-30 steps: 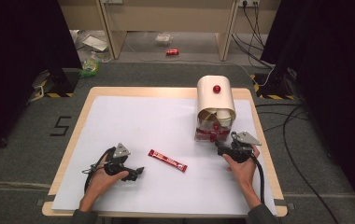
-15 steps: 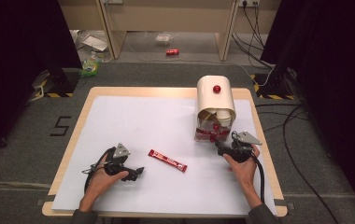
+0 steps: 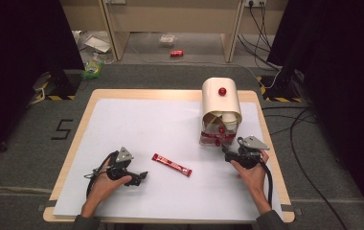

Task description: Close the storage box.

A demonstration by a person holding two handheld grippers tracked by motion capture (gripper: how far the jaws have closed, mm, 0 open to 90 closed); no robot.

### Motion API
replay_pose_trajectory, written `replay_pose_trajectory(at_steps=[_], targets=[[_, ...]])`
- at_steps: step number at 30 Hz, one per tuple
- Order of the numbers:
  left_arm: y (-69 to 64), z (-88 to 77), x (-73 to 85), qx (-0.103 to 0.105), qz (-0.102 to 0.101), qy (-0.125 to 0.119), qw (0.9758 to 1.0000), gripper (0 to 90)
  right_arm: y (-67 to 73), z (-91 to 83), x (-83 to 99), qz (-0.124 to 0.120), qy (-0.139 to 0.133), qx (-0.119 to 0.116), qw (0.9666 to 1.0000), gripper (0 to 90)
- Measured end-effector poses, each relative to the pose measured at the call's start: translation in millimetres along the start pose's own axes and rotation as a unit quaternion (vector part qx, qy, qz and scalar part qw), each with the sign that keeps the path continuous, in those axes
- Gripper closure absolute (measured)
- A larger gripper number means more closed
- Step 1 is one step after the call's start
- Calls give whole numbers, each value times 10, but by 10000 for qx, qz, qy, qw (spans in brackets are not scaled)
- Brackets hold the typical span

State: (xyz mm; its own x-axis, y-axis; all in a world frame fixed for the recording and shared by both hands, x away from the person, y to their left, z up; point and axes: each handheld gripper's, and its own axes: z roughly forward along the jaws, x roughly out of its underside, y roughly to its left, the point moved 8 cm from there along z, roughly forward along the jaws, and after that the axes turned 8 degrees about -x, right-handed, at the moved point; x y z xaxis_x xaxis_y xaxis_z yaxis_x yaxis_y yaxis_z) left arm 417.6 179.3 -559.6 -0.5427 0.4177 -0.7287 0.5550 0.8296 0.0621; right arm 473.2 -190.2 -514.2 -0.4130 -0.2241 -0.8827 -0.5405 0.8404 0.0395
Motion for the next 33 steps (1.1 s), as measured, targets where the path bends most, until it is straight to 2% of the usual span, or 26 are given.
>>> replay_pose_trajectory(at_steps=[8, 18, 25, 33], targets=[[0, -1, 0, 2, -5, -2, 10000, 0, -25, -124, -40, 74, -96, -34, 9999, 249], [1, 0, 0, 6, -5, 2, 10000, 0, -37, -215, -50, 51, -118, -111, 9999, 251], [1, 0, -1, 14, -11, 2, 10000, 0, -92, -271, -62, 90, -159, -46, 9998, 252], [1, -2, 0, 9, -12, -3, 10000, 0, -80, -343, -58, 137, -170, -46, 9998, 252]])
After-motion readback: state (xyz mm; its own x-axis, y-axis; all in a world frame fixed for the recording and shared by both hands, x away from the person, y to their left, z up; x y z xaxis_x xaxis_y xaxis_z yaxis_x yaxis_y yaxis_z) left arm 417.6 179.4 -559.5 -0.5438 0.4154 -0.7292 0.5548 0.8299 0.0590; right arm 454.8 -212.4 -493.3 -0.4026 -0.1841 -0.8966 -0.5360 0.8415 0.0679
